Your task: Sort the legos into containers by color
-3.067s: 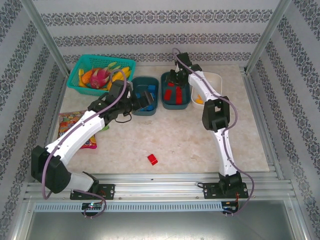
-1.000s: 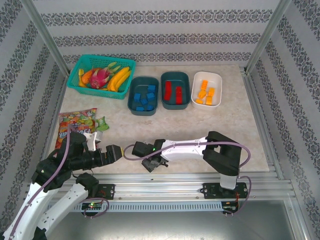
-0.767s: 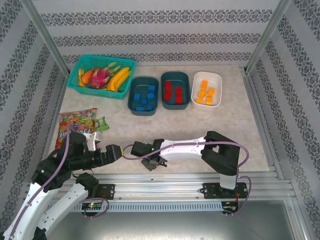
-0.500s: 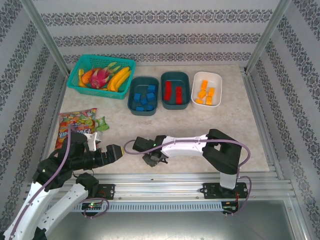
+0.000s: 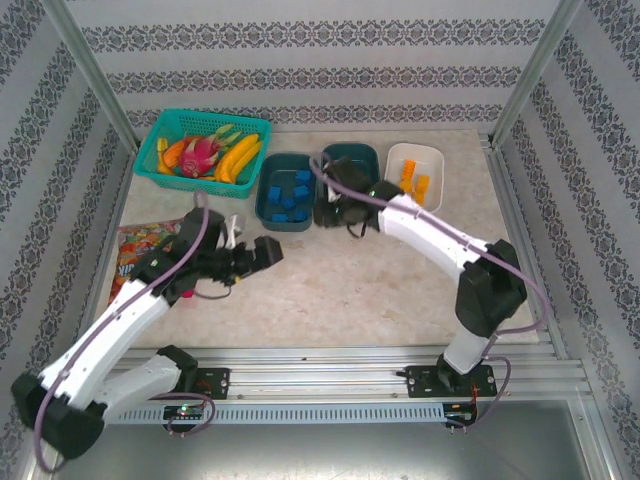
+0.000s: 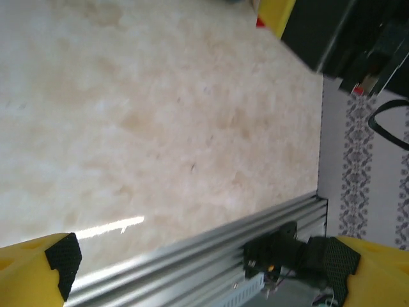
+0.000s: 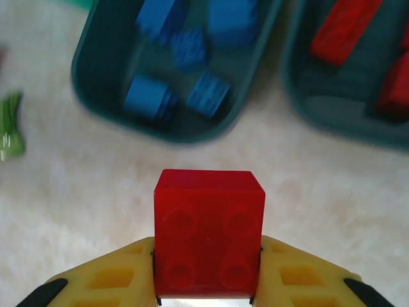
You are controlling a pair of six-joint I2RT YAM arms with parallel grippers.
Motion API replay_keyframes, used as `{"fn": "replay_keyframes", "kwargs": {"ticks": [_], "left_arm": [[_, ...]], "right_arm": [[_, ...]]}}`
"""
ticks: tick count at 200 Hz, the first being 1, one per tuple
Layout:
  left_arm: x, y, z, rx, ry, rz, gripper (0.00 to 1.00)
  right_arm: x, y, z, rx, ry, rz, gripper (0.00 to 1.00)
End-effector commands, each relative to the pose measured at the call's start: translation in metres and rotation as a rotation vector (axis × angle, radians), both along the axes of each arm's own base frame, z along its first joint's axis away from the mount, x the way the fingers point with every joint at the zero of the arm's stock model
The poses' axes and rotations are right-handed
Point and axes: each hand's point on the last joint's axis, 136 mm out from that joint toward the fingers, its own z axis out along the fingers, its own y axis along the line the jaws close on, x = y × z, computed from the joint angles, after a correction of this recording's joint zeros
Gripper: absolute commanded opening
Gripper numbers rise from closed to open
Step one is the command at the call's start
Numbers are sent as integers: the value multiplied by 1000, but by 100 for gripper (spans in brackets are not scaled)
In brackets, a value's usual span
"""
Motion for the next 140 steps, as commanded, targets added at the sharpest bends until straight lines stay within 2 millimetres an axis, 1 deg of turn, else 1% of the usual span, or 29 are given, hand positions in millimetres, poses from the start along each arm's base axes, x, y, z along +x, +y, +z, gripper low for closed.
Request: {"fn": "replay_keyframes", "kwargs": {"ticks": [1,3,9,19,36,44,51,56,59,64,78,95,99,123,135,136,139,140], "left_arm": [[58,-18,48,-76,-190,51,100],[62,-19,47,-75,-191,56,100],[73,-22,49,-77,-197,69,100],[92,-30,54,-89,-217,79,100],[119,-42,57,-95,-230,88,100],[132,-48,61,-98,-246,84,100],[142,-53,59,-91,-245,81,100],[148,-56,62,-91,-254,78,100],[153,-58,59,-87,-248,77,100],[160,-62,60,-85,-252,72,100],[178,-70,64,-82,-268,61,100],[200,-78,62,-75,-267,55,100],[204,-80,63,-75,-269,53,100],[228,-89,64,-69,-276,52,99],[238,-95,67,-71,-281,47,100],[238,-95,65,-69,-277,47,99],[240,-96,67,-72,-283,46,99],[241,-96,65,-69,-278,47,99]], "right_arm": [[42,-6,-2,57,47,-42,30],[49,-8,-3,61,49,-54,30],[60,-12,-2,72,51,-73,31],[85,-20,-8,93,64,-119,31],[118,-31,-16,115,76,-173,31],[132,-35,-21,122,83,-195,31],[144,-39,-24,128,87,-212,31],[152,-41,-28,130,90,-222,31],[156,-43,-30,132,96,-230,31],[165,-44,-29,139,88,-239,30],[183,-51,-34,144,87,-270,31],[203,-61,-45,156,95,-323,31],[208,-64,-45,165,92,-338,31],[228,-82,-65,184,110,-426,31],[235,-89,-74,187,115,-458,31],[235,-89,-75,187,115,-461,31],[237,-90,-77,187,116,-467,31],[237,-91,-77,187,116,-468,31]]}}
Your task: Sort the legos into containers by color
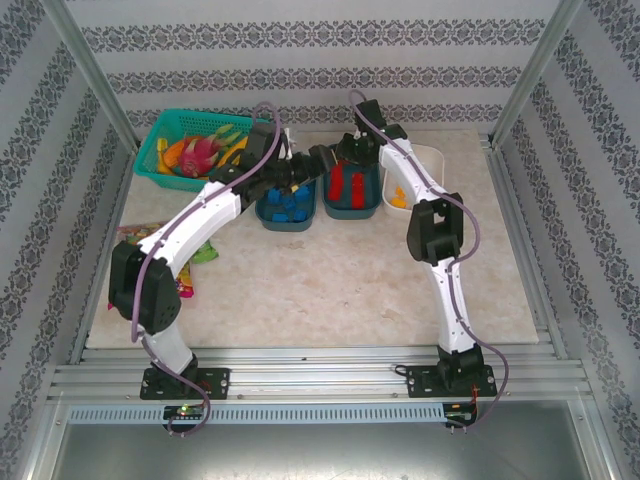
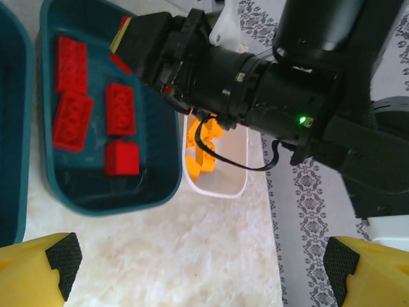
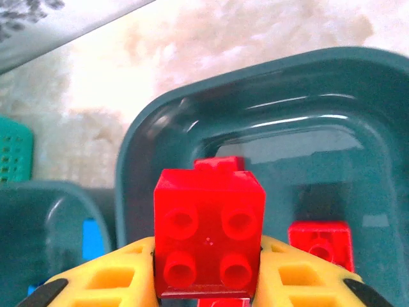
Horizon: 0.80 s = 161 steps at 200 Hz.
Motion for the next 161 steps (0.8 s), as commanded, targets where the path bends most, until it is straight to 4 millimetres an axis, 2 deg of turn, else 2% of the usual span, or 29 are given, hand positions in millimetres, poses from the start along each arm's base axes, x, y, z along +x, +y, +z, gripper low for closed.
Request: {"fn": "replay_keyframes", "kwargs": {"ticks": [1,32,59,76,92,119,149,161], "left_arm": [[20,-3,19,-3,-63,-6,99],[31,-9,19,-2,-64,-8,99],[29,-5,18,10,-59,-1,99],[24,-3,18,17,-58,1,99],[20,1,21,20,-62,8,99],[7,11,25,38,-56,27,99],[-21,40,21,111,-22,90,100],[-36,54,17,137,-5,111,100]], "right_arm": [[9,-13,-15,21,44,-83,31],[18,-14,-30,23,48,-98,34],[19,-16,-34,24,53,-114,54],[21,-13,-26,41,38,-114,60],[22,-10,-4,52,-2,-105,62],[16,-8,53,40,-96,-81,65],[-14,-12,124,-5,-213,-63,67],[-35,-16,140,-19,-250,-63,68]]}}
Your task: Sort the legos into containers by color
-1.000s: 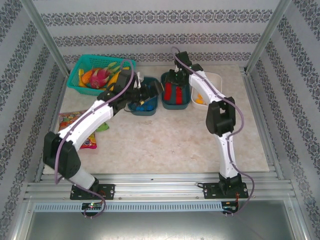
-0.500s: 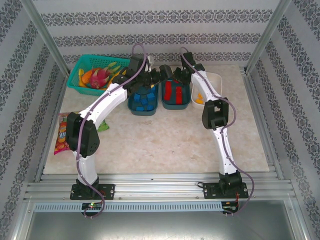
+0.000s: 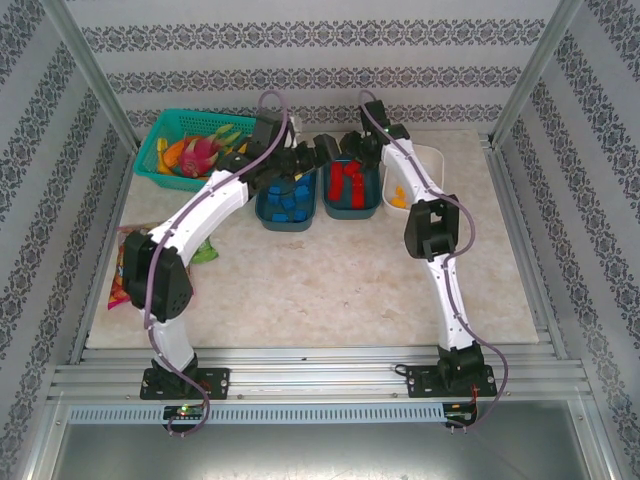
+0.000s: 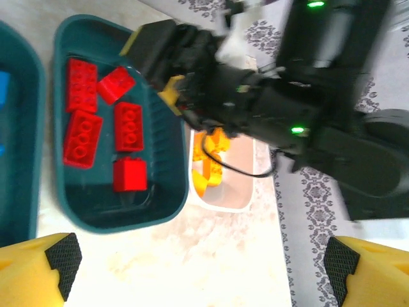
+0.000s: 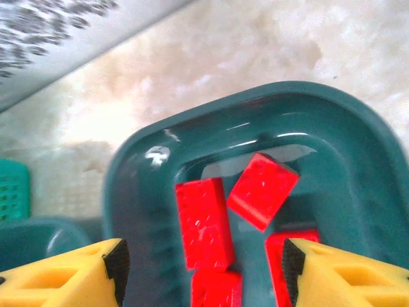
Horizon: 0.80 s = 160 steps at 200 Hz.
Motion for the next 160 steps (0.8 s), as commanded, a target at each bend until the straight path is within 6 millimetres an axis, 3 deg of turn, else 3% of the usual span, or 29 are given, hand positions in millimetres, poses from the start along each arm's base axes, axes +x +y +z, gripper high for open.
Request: {"fn": "replay_keyframes", "kwargs": {"ticks": [1,12,19,23,26,50,70,82,96,103,114,139,160], "left_arm": [[-30,36,7,76,2,62,100],[-46,46,3,81,15,69,100],[-57,52,1,80,21,70,100],[-63,56,-1,82,28,76,100],[-67,60,-2,83,33,81,100],[-106,88,-21,179,62,85,100],[-135,127,-30,310,44,158,100],[-151,161,-31,416,9,258,100],[-169,217,-38,588,1,472,100],[-177,240,-41,680,-14,546,100],[-182,258,-45,791,-59,575,100],[-177,261,-62,932,-188,471,100],[-170,259,-91,1043,-207,382,100]], "right_arm": [[-30,-3,109,-25,-229,13,68],[-54,-8,124,-40,-273,21,72],[-72,-12,123,-65,-276,32,77],[-82,-14,123,-79,-275,41,95],[-90,-16,123,-91,-273,49,97],[-160,-35,105,-162,-255,108,98],[-220,-56,85,-190,-258,153,98],[-251,-75,72,-281,-258,138,98],[-278,-111,54,-394,-269,27,98],[-289,-124,49,-415,-296,-3,98],[-302,-147,44,-476,-362,-81,98],[-318,-180,29,-639,-552,-162,98],[-323,-194,12,-683,-570,-161,98]]}}
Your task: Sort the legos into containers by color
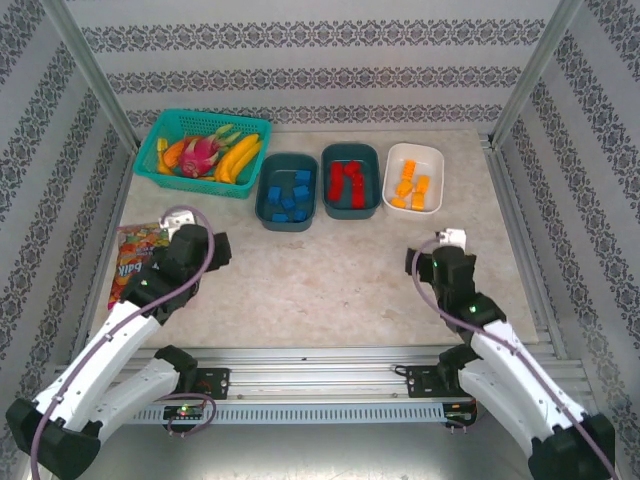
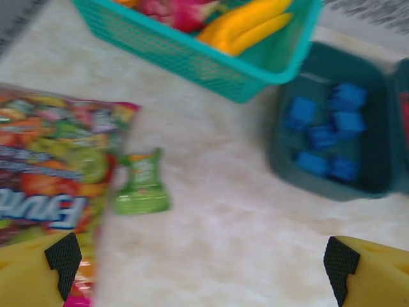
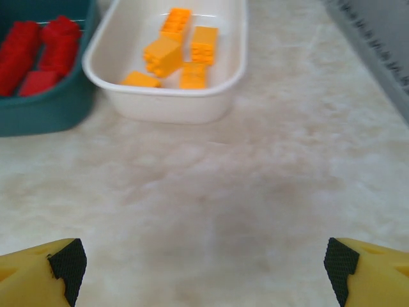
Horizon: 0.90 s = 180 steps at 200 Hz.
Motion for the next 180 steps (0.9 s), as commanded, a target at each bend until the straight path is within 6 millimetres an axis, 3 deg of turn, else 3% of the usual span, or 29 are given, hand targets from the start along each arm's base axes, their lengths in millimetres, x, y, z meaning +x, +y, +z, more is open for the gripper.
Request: {"fn": "replay_keyframes", "kwargs": {"ticks": [1,43,86,91,117,144,180], "left_arm": [[15,14,-9,244,-17,-47,100],[32,23,-58,251,33,-11,100],[65,31,-88,185,-8,-44,100],[70,32,-91,175,-18,-43,100],[94,41,-100,126,-54,-40,100],[124,40,-98,88,-121,-79,100],[147,38,-105,84,-163,-156,100]], "right_arm": [[11,-28,21,-120,-178,-83,98],[32,-41,-17,-86,-79,-87,98],[89,-28,-20,-59,-115,-2,98],[102,-26,-8,-52,-156,5,98],[127,-21,-7,-56,-193,48,98],[130,-24,-26,-16,-219,55,98],[128,-26,-25,-9,-242,49,98]]}}
